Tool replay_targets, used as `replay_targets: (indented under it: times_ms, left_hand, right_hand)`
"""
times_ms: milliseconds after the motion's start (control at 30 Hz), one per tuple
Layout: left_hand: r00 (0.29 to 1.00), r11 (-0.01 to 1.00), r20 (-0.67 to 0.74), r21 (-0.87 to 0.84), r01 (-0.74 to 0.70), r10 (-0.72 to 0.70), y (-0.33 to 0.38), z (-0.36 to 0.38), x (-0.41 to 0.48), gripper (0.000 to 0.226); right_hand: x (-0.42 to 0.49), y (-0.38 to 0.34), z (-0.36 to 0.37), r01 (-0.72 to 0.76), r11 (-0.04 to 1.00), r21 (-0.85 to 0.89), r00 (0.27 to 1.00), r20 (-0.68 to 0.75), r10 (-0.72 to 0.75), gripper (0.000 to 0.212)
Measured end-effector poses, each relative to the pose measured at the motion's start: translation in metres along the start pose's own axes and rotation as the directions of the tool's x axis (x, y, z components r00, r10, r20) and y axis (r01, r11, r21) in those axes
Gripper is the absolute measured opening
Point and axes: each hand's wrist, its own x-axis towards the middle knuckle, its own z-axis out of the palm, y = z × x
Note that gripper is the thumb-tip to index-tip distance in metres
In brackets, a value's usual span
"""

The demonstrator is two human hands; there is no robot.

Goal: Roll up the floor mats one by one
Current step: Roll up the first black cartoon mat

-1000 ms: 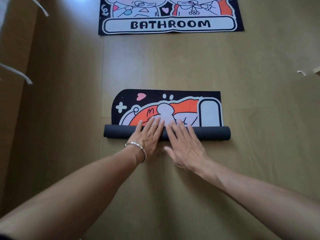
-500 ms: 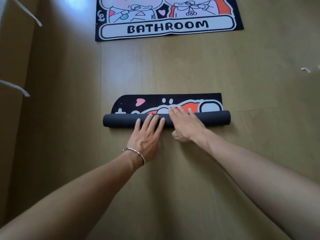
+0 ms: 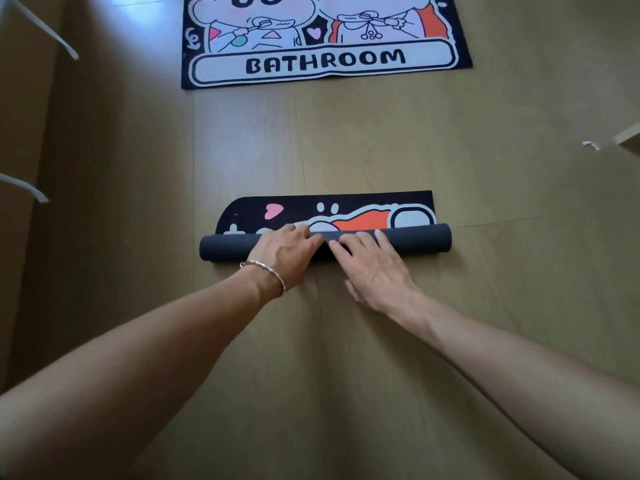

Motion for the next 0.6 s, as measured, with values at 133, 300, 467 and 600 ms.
replay_targets:
  times_ms: [133, 300, 467, 600]
  left_hand:
    - [1.0, 1.0, 0.004, 0.002, -0.02, 0.02, -0.004, 0.004, -0.004, 0.038]
    - [0.999, 0.999, 0.033, -0.019, 0.043, -0.042, 0.0, 0.0, 0.0, 0.038]
    - [0.997, 1.0, 0.073, -0.009, 0.021, -0.02, 0.004, -0.003, -0.008, 0.038]
    - [0.984, 1.0, 0.174, -0.003, -0.026, 0.026, 0.023, 0.0, -0.026, 0.044]
  right_hand:
    - [0.01, 0.002, 0.003, -0.074, 0.997, 0.006, 0.997, -0.015, 0.074, 0.064]
    - [0.026, 0.015, -0.002, -0.139, 0.99, 0.024, 0.989, 0.053, 0.137, 0.07]
    - [0.012, 0.012, -0.01, -0.091, 0.996, 0.013, 0.99, 0.11, 0.089, 0.053]
    - [-0.01, 0.001, -0.009, -0.029, 0.999, 0.017, 0.982, 0.187, 0.026, 0.05]
